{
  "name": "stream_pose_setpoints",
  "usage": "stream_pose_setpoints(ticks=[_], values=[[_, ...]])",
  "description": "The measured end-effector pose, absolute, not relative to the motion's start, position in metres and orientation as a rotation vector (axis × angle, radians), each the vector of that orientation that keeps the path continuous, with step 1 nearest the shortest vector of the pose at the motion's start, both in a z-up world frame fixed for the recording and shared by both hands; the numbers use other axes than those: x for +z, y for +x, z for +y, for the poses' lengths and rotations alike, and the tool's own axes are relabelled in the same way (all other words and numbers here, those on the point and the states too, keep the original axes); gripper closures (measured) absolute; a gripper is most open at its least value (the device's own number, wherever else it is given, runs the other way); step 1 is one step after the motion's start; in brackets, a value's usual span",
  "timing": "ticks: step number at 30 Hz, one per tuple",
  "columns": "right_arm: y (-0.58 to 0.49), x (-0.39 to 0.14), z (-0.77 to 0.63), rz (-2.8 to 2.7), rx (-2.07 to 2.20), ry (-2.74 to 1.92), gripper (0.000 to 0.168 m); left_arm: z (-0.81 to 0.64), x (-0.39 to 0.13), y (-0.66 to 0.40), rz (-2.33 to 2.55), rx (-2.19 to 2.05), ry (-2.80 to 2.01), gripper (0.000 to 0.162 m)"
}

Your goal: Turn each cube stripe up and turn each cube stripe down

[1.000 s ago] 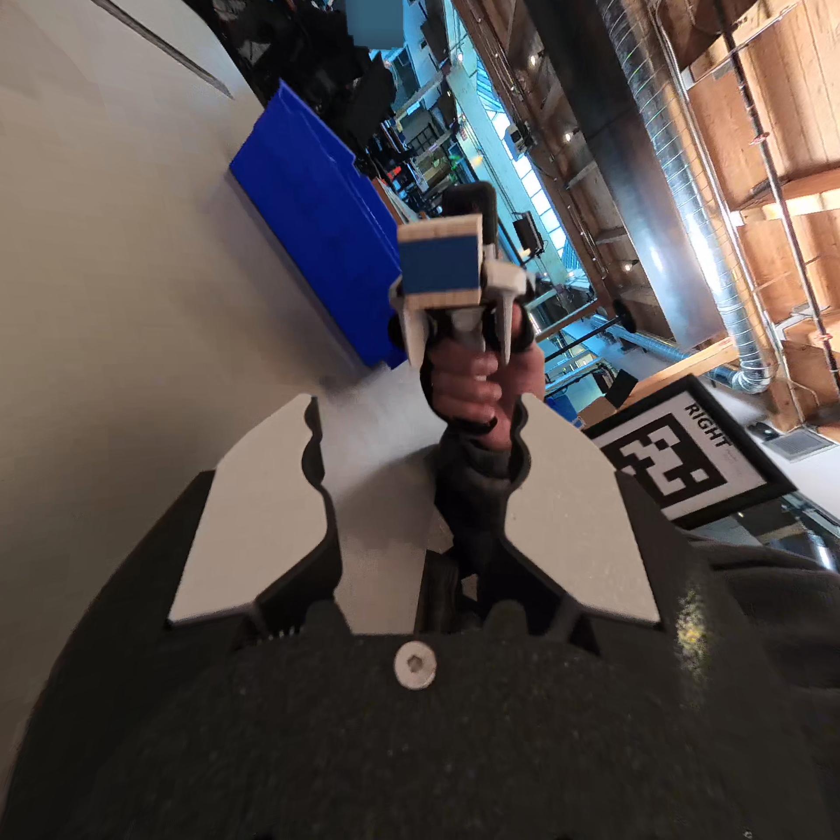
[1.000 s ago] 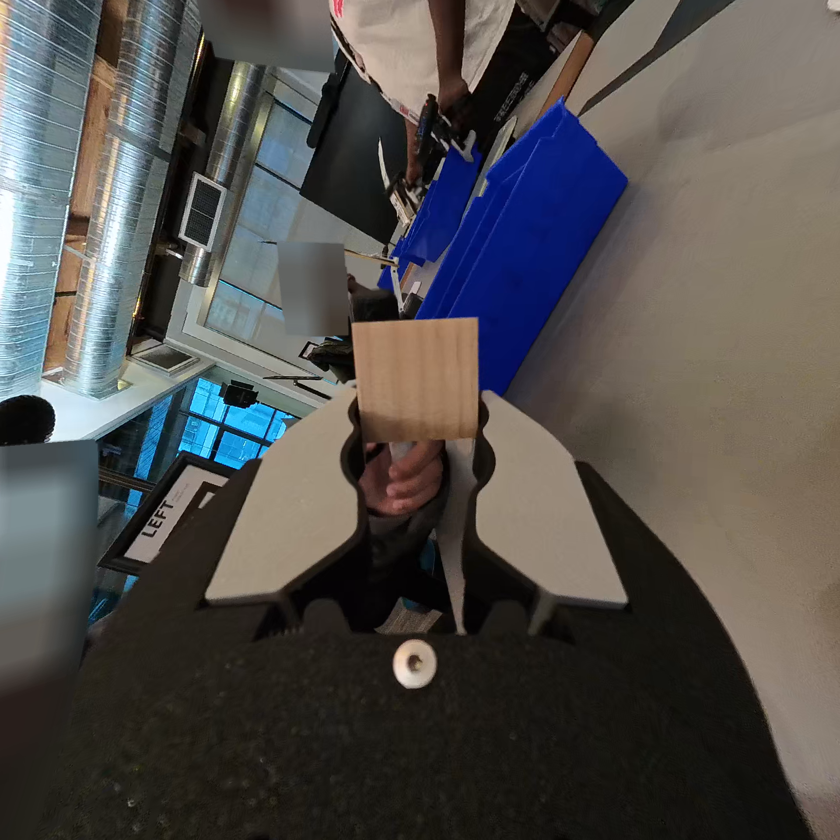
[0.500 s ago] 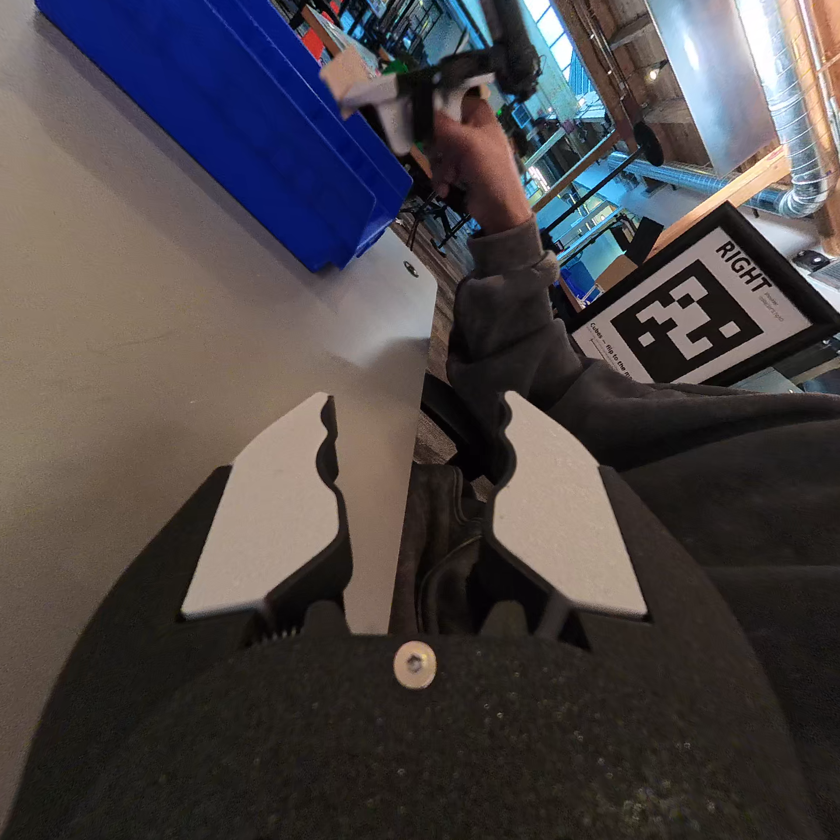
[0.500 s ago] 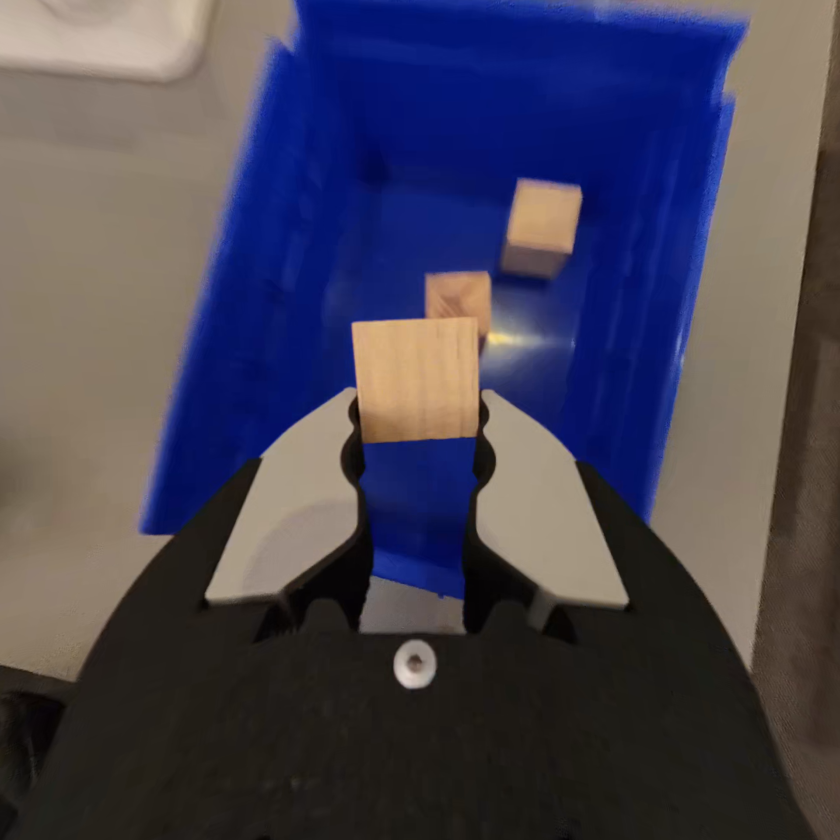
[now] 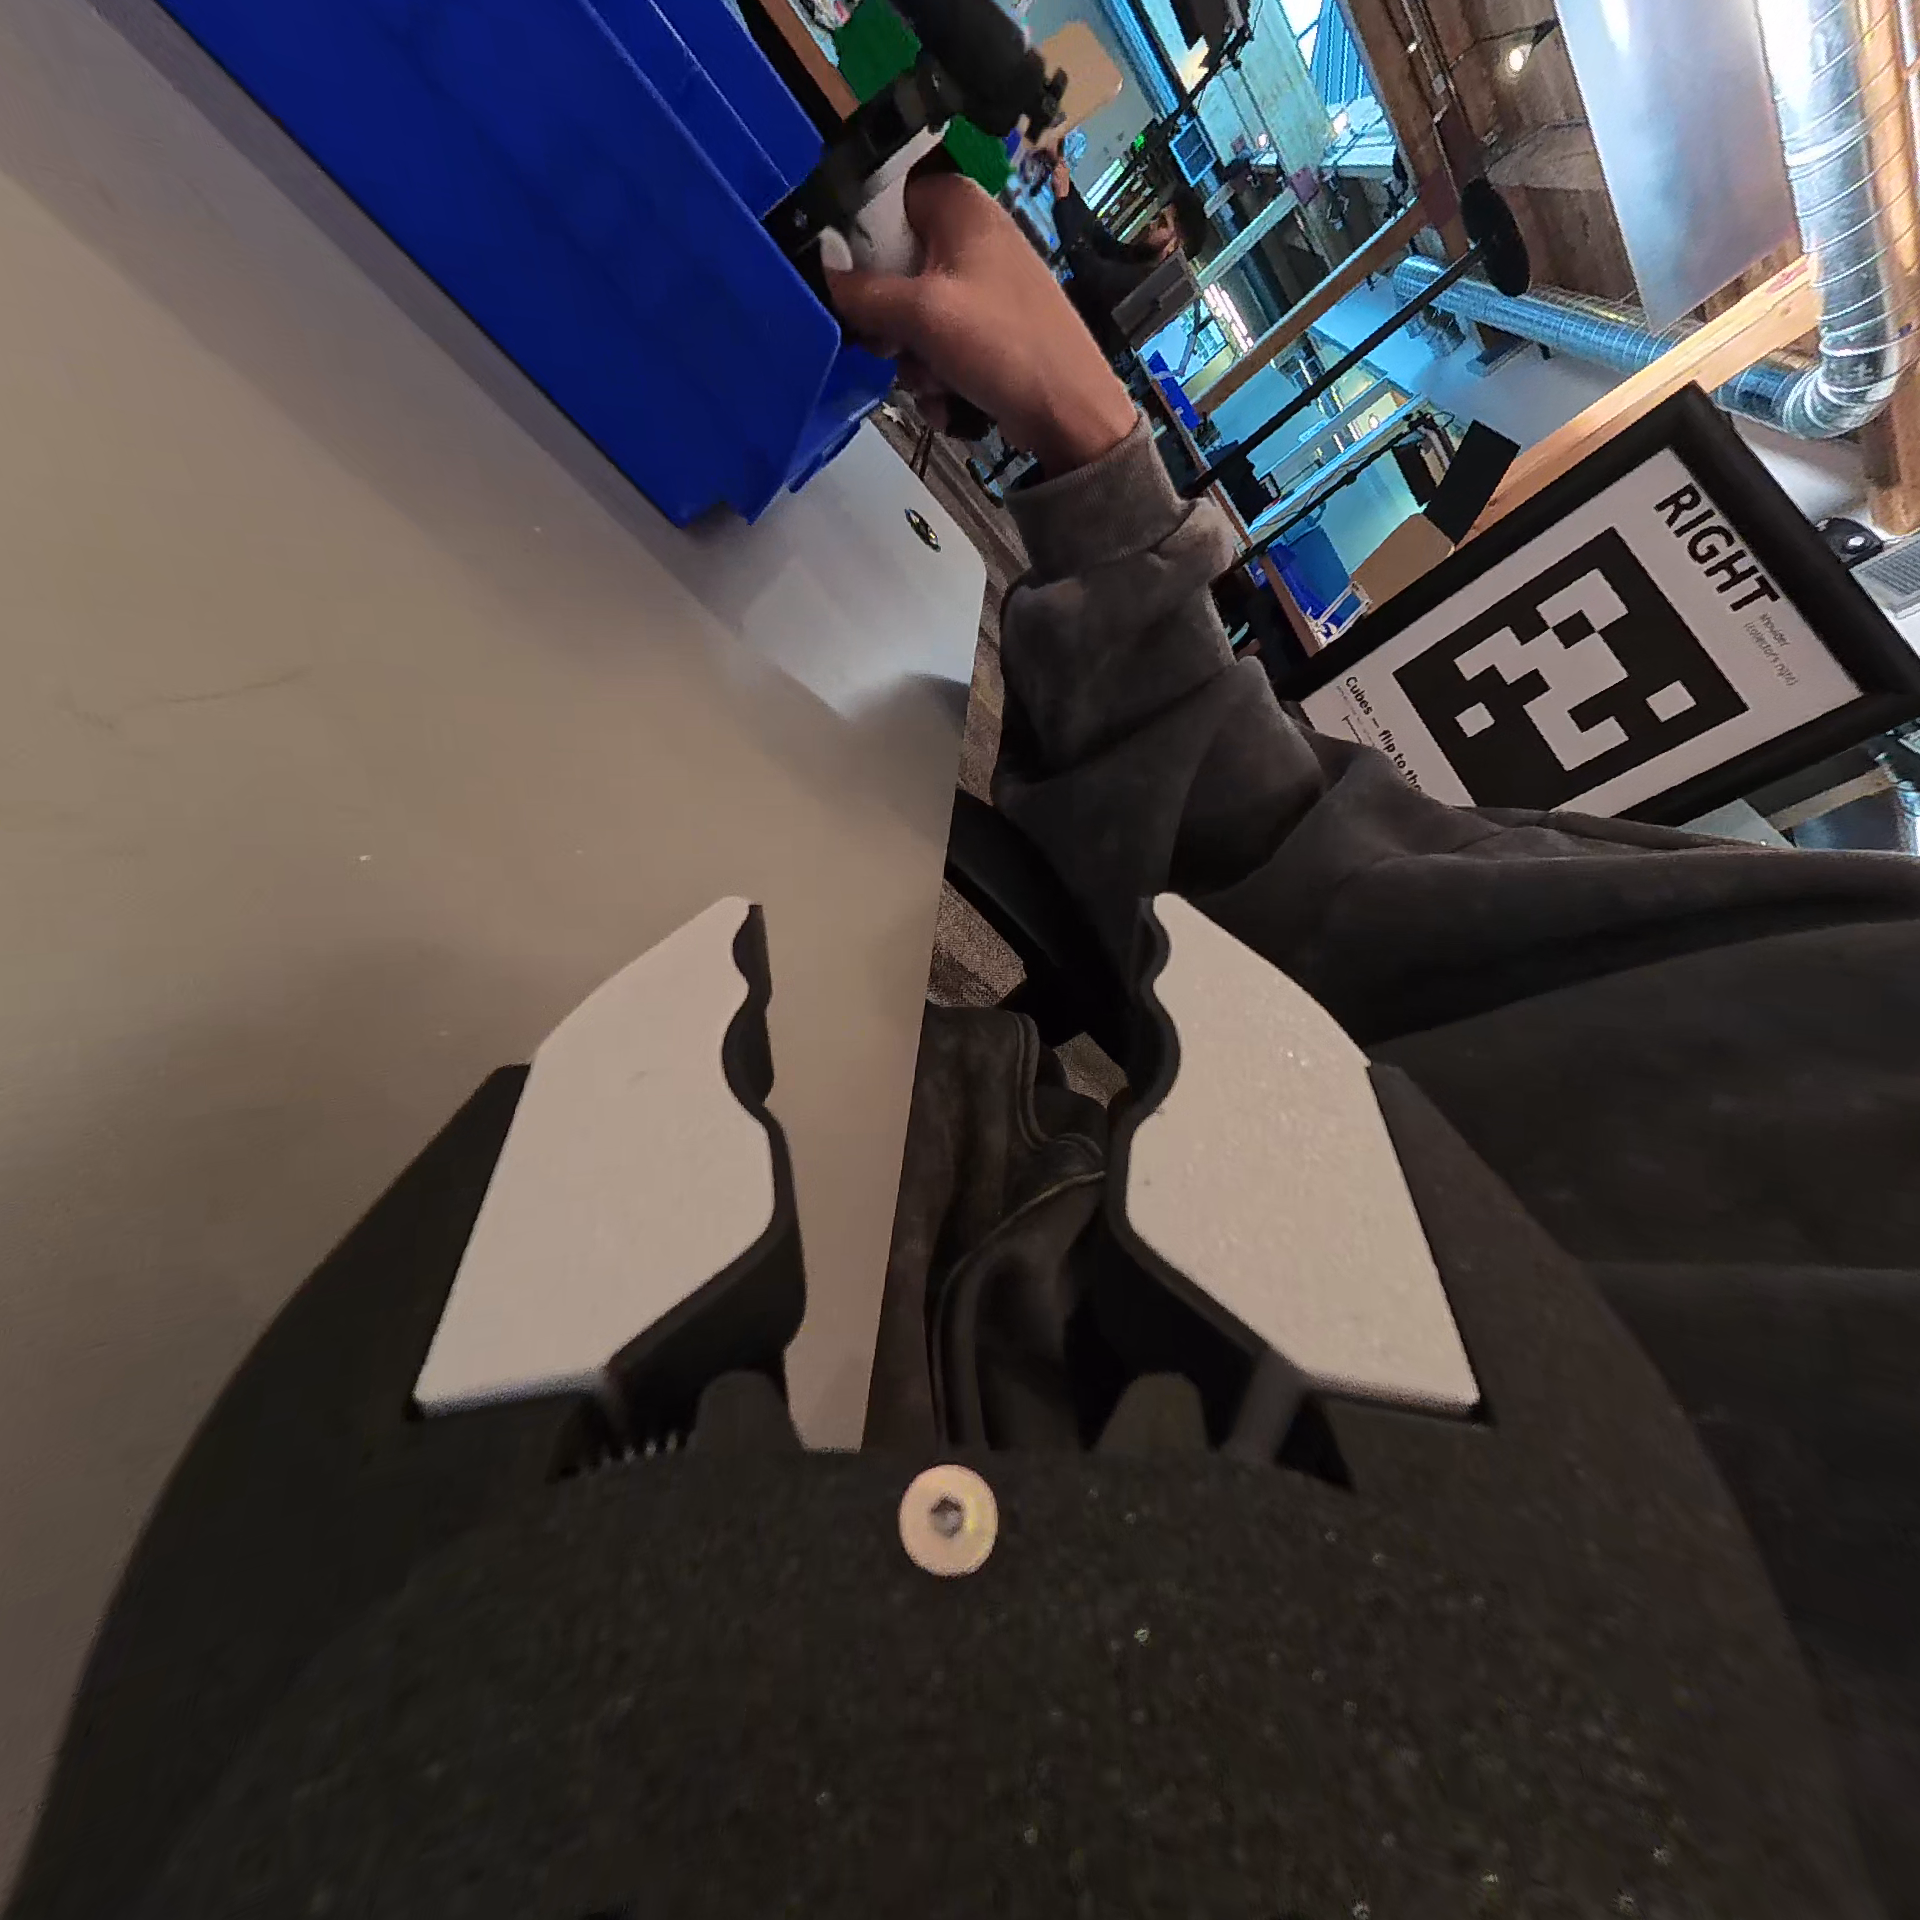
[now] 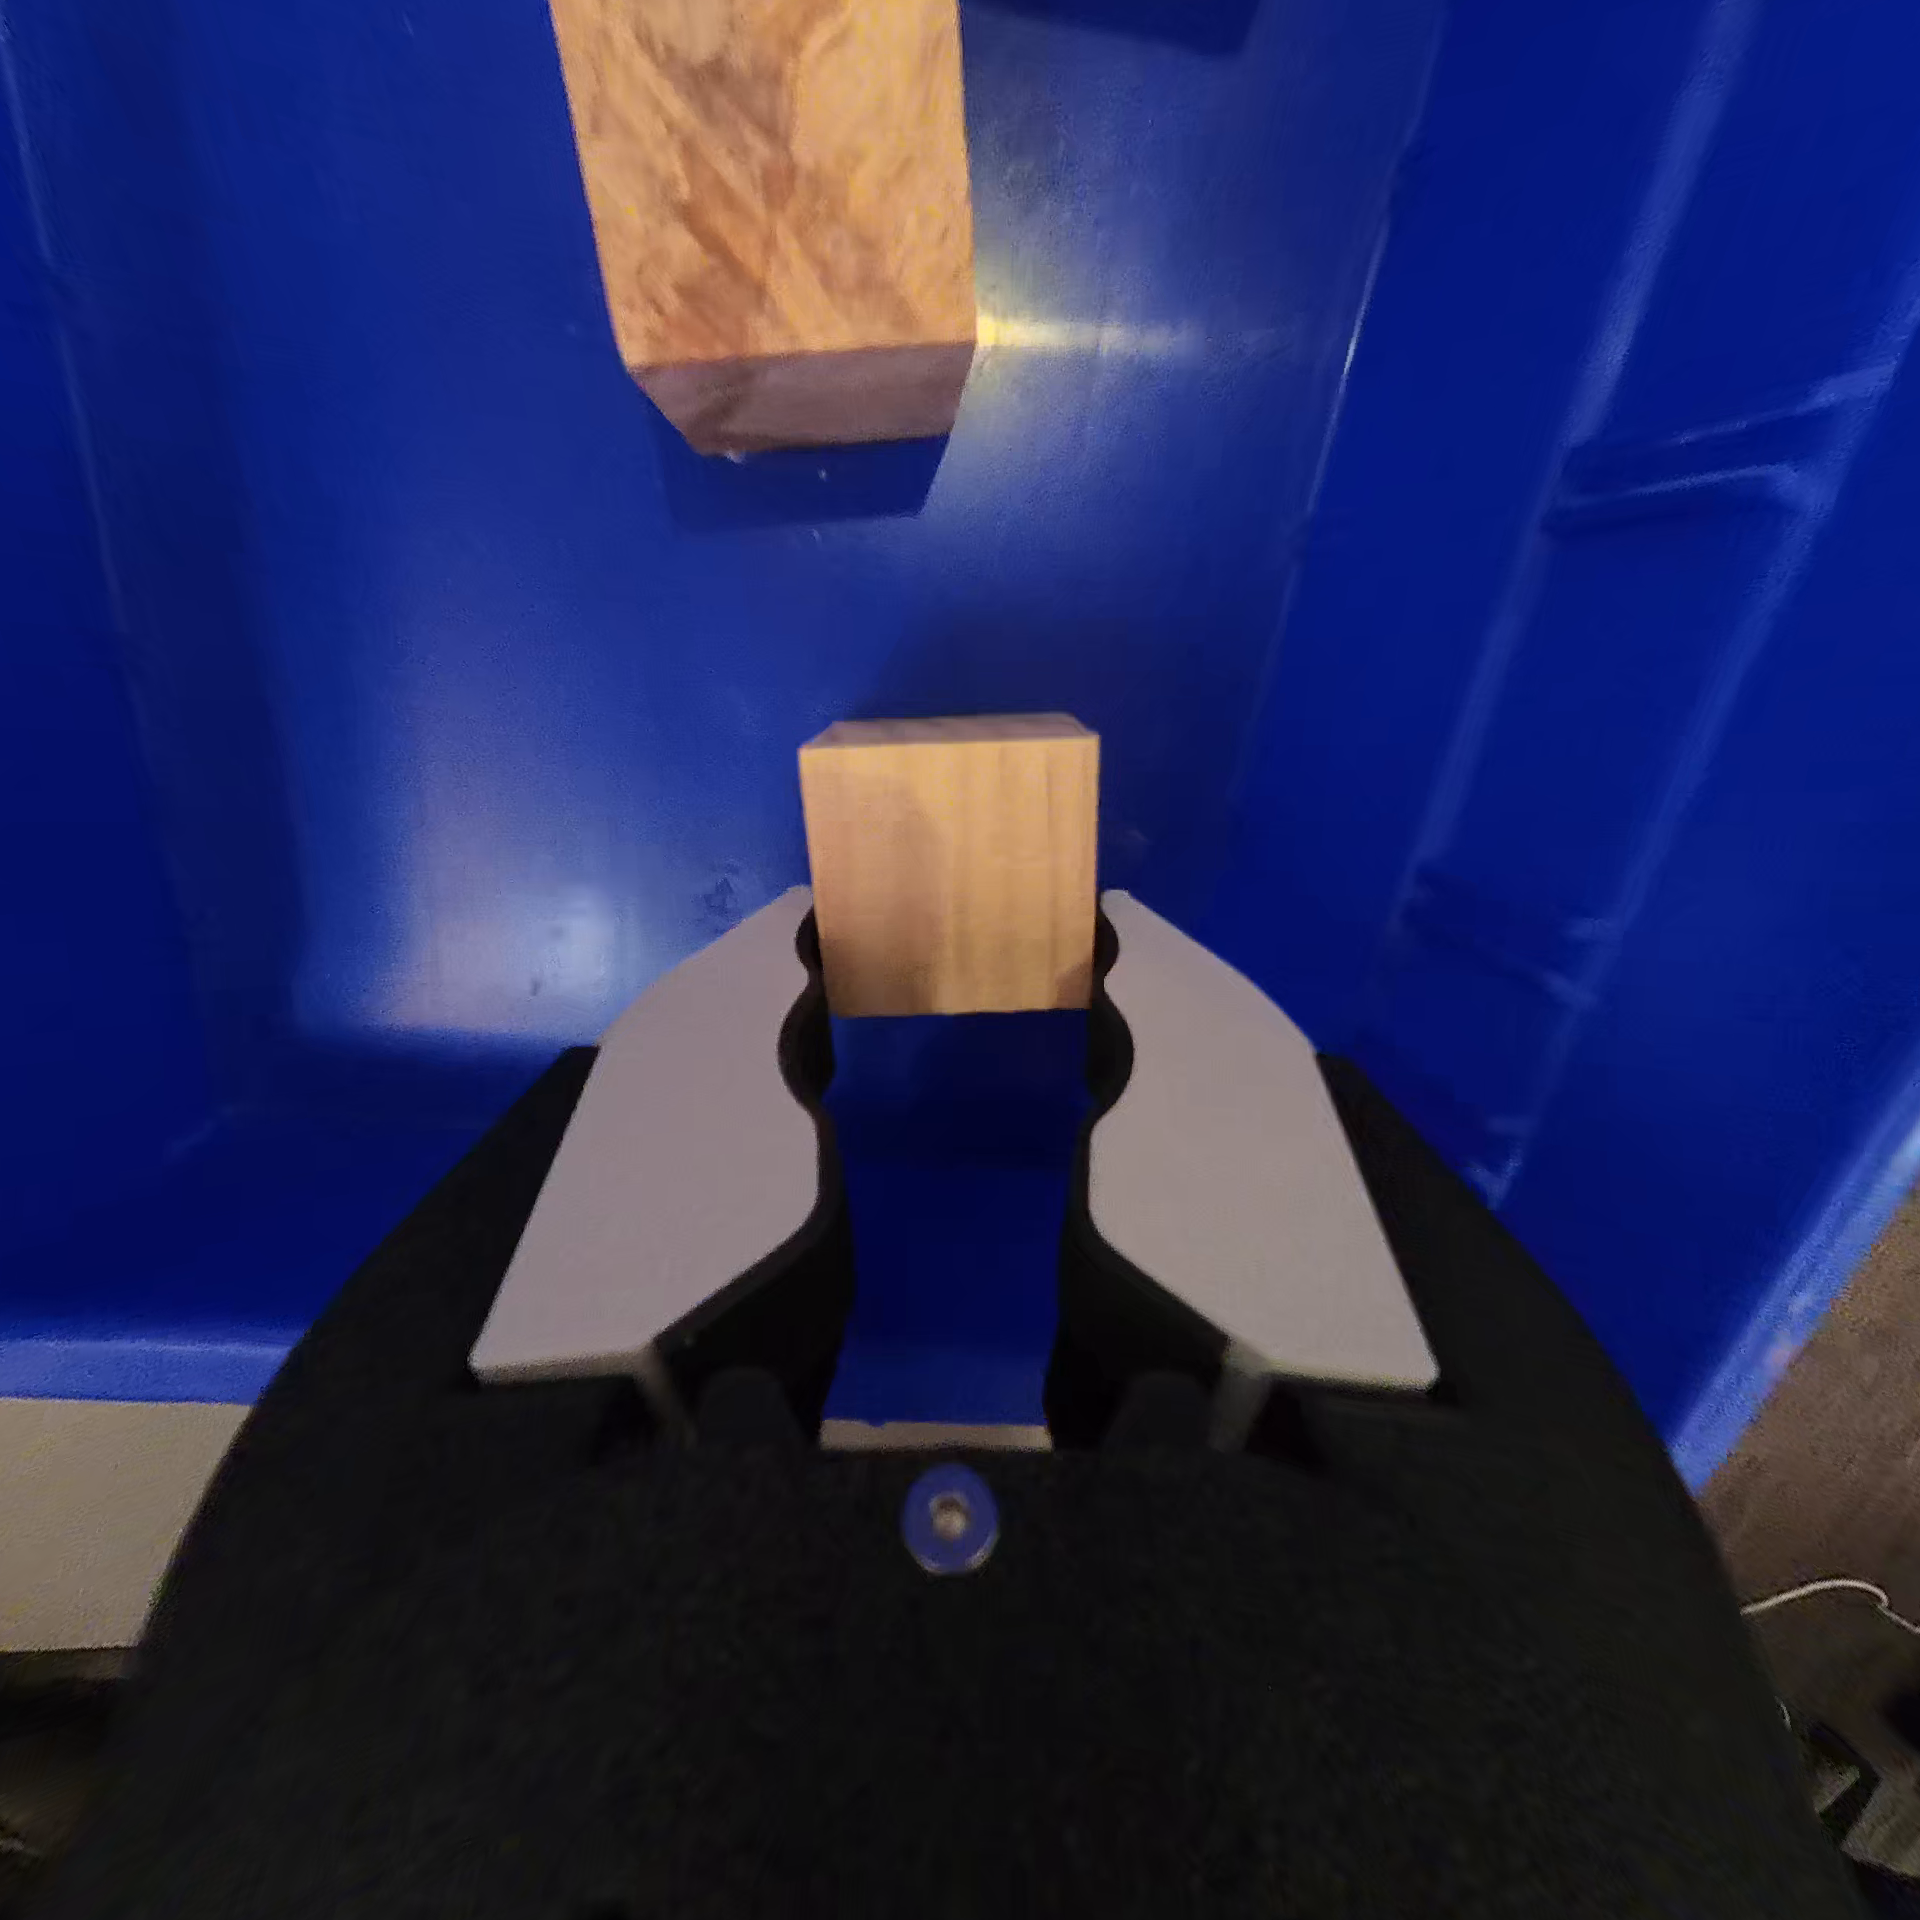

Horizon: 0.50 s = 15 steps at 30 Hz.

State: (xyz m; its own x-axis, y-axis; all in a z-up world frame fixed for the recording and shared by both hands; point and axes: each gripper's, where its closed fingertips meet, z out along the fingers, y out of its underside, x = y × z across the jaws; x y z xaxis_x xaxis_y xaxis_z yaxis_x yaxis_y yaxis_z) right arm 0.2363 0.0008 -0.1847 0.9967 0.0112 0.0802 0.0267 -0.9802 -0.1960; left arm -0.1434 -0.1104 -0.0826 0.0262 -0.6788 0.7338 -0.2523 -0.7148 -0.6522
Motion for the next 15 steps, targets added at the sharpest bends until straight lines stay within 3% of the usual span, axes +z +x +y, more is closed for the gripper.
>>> stream_pose_setpoints(ticks=[6,9,15], values=[[0.240,-0.186,-0.001,0.018,-0.119,-2.921,0.122,-0.112,-0.084,-0.143,0.953,-1.741,-1.983,0.096],[0.241,-0.173,-0.001,-0.008,-0.211,-2.846,0.094,-0.111,-0.084,-0.144,0.938,-1.753,-1.985,0.096],[0.178,-0.062,0.006,-0.150,-0.178,-2.319,0.096,-0.102,-0.086,-0.147,0.935,-1.641,-1.986,0.095]])
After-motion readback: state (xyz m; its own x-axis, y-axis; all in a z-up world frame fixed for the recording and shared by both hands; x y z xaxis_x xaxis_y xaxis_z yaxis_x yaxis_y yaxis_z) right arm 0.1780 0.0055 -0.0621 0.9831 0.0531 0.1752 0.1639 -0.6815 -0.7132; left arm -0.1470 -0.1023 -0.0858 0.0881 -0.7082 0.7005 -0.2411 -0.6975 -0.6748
